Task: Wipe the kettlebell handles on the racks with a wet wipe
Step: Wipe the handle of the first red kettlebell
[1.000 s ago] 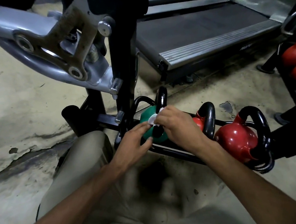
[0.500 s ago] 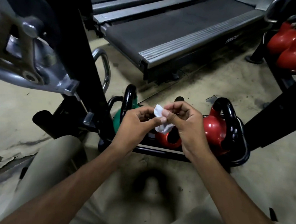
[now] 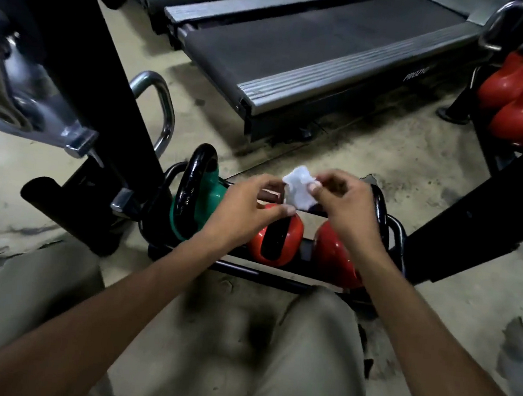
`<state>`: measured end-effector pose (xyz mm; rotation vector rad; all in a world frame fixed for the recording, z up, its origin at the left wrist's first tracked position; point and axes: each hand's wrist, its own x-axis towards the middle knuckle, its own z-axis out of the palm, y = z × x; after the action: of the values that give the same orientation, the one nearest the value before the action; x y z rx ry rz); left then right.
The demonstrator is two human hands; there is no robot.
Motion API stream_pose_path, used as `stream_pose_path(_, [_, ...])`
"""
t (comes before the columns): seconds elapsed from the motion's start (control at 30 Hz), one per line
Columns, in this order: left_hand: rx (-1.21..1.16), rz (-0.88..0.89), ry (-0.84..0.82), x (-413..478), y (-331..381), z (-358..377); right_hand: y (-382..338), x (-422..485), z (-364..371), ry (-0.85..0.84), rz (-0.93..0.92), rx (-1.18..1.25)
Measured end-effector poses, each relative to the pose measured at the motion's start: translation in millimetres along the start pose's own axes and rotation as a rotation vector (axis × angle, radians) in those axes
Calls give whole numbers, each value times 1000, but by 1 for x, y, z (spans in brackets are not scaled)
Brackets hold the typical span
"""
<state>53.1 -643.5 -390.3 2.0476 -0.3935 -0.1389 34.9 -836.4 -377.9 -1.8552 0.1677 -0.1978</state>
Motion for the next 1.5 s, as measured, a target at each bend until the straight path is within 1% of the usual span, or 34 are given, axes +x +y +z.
stream_pose_path(0.07, [256,119,-106,6,-7,2,-2,36,-4,63,-104,-299])
stream_pose_path(0.13, [428,177,-228,8,-16,7,-2,69,-3,72,-125,-482])
stream_pose_path(0.2, [532,177,-293,8,-22,9,3,94,2,25,-110,-587])
stream_pose_path(0.3, [619,153,-373,13,-18,4,19,119,10,-50,-86,-694])
stream_pose_path(0.37, [696,143,-433,16,-13,-1,28,131,17,-148,-39,-752])
stream_pose_path(0.47, [719,155,-438,18,-11,-1,30,140,28,-454,150,-675])
stream_pose_path(0.53, [718,164,-433,18,-11,0,24,144,33,-535,263,-613])
stream_pose_path(0.6, [727,164,-432,17,-11,0,19,146,39,-569,290,-610])
stream_pose_path(0.73, [730,176,-434,15,-4,-2,2,141,62,-701,131,-892])
stream_pose_path(0.8, [763,216,-412,15,-3,-3,-5,135,79,-788,36,-1128])
stream_pose_path(0.87, [772,272,-384,15,-4,-2,-10,130,94,-798,-61,-1304])
stream_pose_path(0.93, [756,289,-373,16,-9,-1,-10,130,101,-785,-53,-1419])
stream_pose_path(1.0, [734,289,-370,16,-16,0,-12,132,103,-783,14,-1499])
stream_pose_path(1.07, [698,317,-353,17,-24,0,-14,136,106,-804,114,-1526])
stream_pose_path(1.13, [669,343,-339,17,-28,0,-18,132,109,-825,140,-1537])
stream_pose_path(1.27, [602,371,-324,13,-27,-1,-14,119,117,-789,-30,-1565])
stream_pose_path(1.33, [577,393,-297,8,-31,0,-13,119,111,-695,-33,-1529])
stream_pose_path(1.4, [511,384,-260,-1,-39,4,-17,120,97,-574,98,-1403])
stream_pose_path(1.47, [437,360,-219,-10,-48,9,-14,120,80,-493,299,-1148])
stream_pose_path(1.5, [404,351,-208,-13,-53,12,-8,118,72,-431,405,-984])
